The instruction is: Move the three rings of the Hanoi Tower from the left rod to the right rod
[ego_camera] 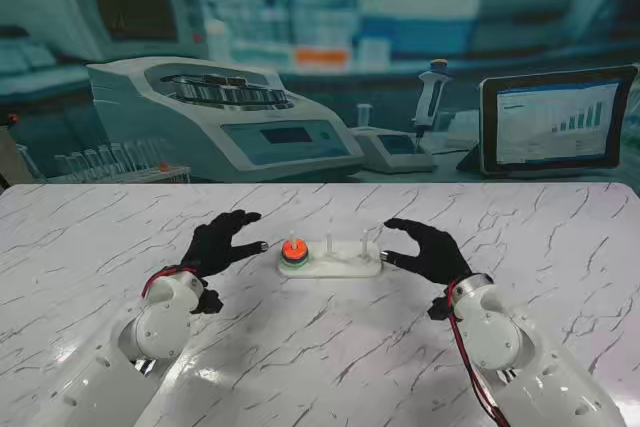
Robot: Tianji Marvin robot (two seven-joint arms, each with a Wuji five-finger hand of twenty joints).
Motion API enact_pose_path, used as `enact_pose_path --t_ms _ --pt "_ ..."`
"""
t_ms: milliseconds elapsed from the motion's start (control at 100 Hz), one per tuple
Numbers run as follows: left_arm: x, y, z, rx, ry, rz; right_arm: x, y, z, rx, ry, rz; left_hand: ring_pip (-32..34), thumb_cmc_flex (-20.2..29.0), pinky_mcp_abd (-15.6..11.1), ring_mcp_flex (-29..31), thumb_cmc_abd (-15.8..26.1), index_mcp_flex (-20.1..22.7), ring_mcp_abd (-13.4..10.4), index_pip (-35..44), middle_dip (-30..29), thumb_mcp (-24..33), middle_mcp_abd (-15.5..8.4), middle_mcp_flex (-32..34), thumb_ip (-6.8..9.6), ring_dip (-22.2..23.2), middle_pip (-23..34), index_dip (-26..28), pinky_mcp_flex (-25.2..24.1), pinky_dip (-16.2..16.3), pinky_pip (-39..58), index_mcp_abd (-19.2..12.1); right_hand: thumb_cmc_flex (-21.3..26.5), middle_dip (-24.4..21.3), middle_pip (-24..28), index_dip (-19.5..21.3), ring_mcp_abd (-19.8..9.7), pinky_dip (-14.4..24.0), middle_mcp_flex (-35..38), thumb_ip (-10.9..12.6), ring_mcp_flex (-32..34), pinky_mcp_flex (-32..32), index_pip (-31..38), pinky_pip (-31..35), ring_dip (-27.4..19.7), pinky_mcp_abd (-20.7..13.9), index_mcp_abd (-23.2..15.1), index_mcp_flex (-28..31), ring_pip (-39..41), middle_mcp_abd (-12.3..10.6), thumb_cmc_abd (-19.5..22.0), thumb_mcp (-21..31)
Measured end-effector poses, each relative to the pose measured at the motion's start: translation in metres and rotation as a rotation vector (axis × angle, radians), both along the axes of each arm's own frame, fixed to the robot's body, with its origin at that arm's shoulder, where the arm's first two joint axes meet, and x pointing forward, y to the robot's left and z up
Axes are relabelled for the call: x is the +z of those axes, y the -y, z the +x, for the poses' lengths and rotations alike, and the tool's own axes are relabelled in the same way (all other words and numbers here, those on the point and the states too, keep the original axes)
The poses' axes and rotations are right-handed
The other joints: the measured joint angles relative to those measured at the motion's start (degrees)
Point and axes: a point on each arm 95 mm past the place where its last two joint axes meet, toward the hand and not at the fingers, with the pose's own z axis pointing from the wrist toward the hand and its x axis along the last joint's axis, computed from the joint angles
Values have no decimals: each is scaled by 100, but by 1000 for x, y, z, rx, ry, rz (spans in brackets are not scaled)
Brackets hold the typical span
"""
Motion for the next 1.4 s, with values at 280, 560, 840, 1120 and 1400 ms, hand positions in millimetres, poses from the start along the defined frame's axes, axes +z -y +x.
enact_pose_path --t_ms 280,560,840,1120,1400 --pt "0 0 -1 -1 0 1 0 0 -2 2 -7 4 0 0 0 0 0 0 0 0 0 0 1 0 0 0 0 0 0 0 0 0 0 1 0 0 3 1 0 0 1 0 28 0 2 0 1 0 0 0 0 0" --pt "1 0 -1 -10 -6 7 1 3 -3 -14 11 1 0 0 0 0 0 0 2 0 0 0 10 0 0 0 0 0 0 0 0 0 0 1 0 0 3 1 0 0 1 0 29 1 7 0 1 0 -1 0 2 0" --pt "-3 7 6 -31 -2 59 0 1 -2 -14 5 4 0 -17 7 0 -447 11 7 56 0 0 7 0 0 0 0 0 76 57 90 1 0 1 0 0 3 1 0 0 1 -2 29 0 63 0 1 0 -4 0 4 0" --pt "-8 12 23 -56 5 127 -3 4 -2 -29 11 11 0 -17 68 6 -853 12 7 70 0 7 0 0 61 54 0 3 86 207 340 3 0 1 0 0 3 3 0 0 1 -11 29 1 65 0 1 0 -4 1 5 0" --pt "-14 17 37 -112 -39 147 -4 5 -1 -49 27 21 0 -10 69 6 -1076 -20 7 71 32 61 -1 -103 61 60 0 57 86 269 406 134 0 1 0 0 6 7 0 0 0 -17 29 1 72 0 2 0 -4 3 5 0"
